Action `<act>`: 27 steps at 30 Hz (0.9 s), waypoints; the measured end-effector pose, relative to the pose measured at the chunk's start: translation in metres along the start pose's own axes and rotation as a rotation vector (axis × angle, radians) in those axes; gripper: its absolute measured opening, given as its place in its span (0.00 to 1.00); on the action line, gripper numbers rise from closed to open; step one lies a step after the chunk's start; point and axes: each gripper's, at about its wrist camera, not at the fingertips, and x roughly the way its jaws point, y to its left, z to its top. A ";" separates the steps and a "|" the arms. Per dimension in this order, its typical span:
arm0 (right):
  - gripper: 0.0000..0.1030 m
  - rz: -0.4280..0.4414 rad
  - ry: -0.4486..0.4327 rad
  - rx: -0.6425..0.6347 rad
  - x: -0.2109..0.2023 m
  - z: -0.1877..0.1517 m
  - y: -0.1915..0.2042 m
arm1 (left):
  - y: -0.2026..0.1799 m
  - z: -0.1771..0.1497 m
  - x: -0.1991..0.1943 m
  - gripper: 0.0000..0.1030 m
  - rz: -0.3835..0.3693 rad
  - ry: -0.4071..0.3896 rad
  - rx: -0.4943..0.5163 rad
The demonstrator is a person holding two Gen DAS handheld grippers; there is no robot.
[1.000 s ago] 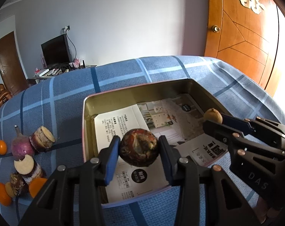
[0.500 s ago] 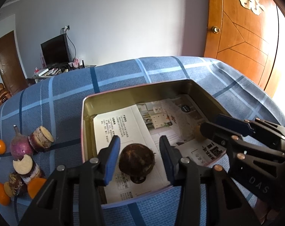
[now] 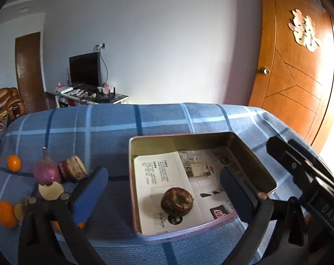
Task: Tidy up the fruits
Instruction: 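Open the left tool to drop the mangosteen in the box while the right tool drops the longan, then grasp the large orange with the left tool while the right tool grasps a smaller orange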
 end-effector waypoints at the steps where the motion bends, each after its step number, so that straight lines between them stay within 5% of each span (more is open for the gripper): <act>1: 0.80 -0.007 -0.008 -0.010 -0.001 0.000 0.002 | 0.000 -0.001 -0.001 1.00 0.012 -0.003 0.007; 9: 0.80 -0.027 -0.032 -0.001 -0.009 -0.001 0.002 | 0.012 -0.012 -0.015 1.00 0.111 -0.026 0.111; 27: 0.80 -0.093 0.003 0.031 -0.012 -0.015 0.037 | 0.085 -0.030 -0.036 1.00 0.210 0.009 0.096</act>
